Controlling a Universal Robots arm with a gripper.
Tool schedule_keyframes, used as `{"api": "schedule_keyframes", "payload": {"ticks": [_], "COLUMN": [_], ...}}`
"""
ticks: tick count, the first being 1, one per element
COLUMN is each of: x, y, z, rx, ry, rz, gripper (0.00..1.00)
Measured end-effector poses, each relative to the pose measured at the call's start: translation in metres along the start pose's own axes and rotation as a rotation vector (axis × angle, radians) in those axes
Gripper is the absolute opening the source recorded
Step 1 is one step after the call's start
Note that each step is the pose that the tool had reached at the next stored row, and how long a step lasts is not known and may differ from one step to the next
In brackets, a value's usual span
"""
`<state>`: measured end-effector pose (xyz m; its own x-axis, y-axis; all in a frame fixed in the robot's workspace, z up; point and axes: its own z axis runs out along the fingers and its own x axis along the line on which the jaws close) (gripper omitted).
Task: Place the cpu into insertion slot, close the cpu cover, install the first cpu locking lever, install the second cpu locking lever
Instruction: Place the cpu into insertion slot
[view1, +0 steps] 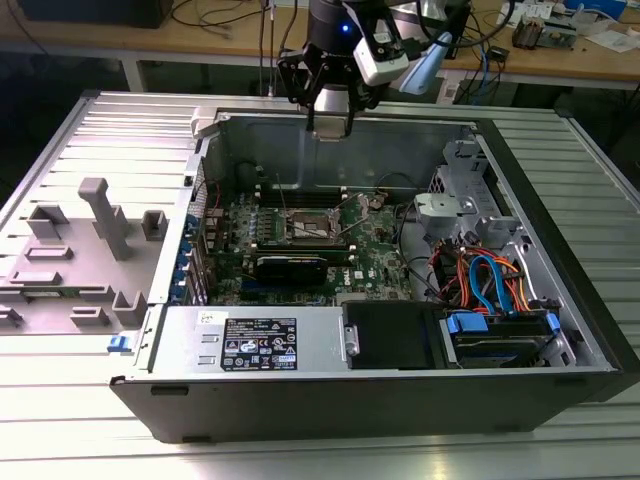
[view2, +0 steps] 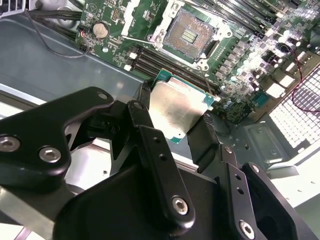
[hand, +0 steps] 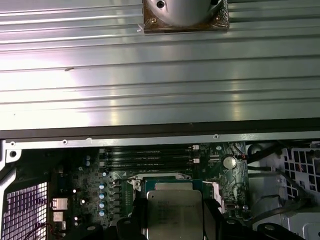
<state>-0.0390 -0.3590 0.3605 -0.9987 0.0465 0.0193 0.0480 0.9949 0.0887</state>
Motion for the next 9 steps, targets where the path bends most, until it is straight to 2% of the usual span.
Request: {"api": "schedule_keyframes", "payload": {"ticks": [9], "x": [-0.0014], "y": [-0.0009], "z": [-0.0002], "rx": [-0.0004], "ry": [-0.0029], "rz": [0.034], "gripper": [0.54]}}
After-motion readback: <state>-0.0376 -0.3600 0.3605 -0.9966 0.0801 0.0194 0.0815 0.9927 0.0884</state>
